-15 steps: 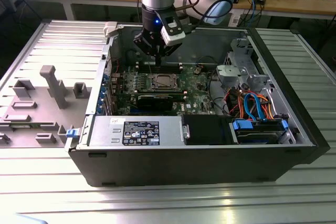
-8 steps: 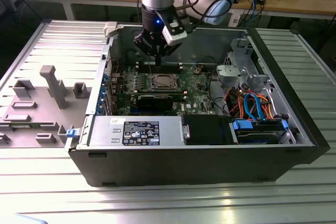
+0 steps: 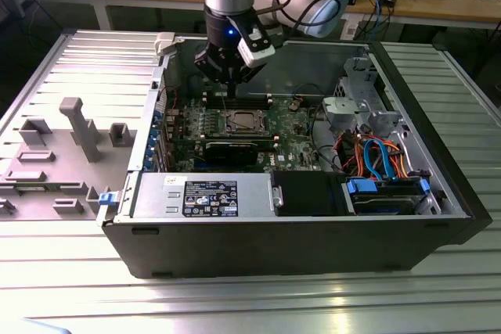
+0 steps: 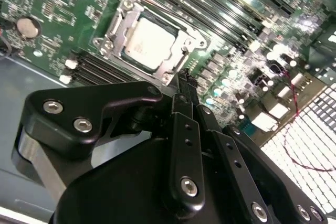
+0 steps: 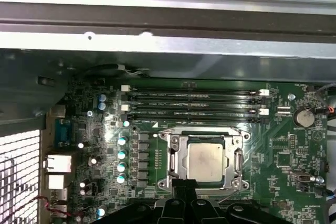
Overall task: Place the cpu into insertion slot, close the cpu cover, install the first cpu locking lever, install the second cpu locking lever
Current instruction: 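Install the first cpu locking lever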
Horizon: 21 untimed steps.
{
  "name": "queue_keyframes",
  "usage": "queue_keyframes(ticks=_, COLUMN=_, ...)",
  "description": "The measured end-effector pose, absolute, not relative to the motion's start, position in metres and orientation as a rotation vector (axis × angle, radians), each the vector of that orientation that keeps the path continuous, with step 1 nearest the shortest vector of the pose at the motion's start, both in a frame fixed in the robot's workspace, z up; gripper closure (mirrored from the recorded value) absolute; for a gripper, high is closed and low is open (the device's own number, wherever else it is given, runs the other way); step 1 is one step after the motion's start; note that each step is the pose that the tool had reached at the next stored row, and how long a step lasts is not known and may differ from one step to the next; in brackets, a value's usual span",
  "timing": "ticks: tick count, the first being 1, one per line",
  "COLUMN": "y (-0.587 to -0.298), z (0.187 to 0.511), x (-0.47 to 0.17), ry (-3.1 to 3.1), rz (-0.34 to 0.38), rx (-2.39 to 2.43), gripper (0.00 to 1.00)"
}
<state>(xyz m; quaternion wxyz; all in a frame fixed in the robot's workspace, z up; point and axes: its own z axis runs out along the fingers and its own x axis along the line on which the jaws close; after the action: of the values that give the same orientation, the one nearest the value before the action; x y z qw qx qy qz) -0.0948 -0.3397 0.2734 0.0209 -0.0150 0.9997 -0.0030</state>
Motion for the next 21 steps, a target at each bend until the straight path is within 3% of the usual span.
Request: queue_keyframes(ticks=21, y=-0.313, z=0.261, x=-0.123, ry=3.099, rz=-0.009, rx=-0.048, gripper=0.89)
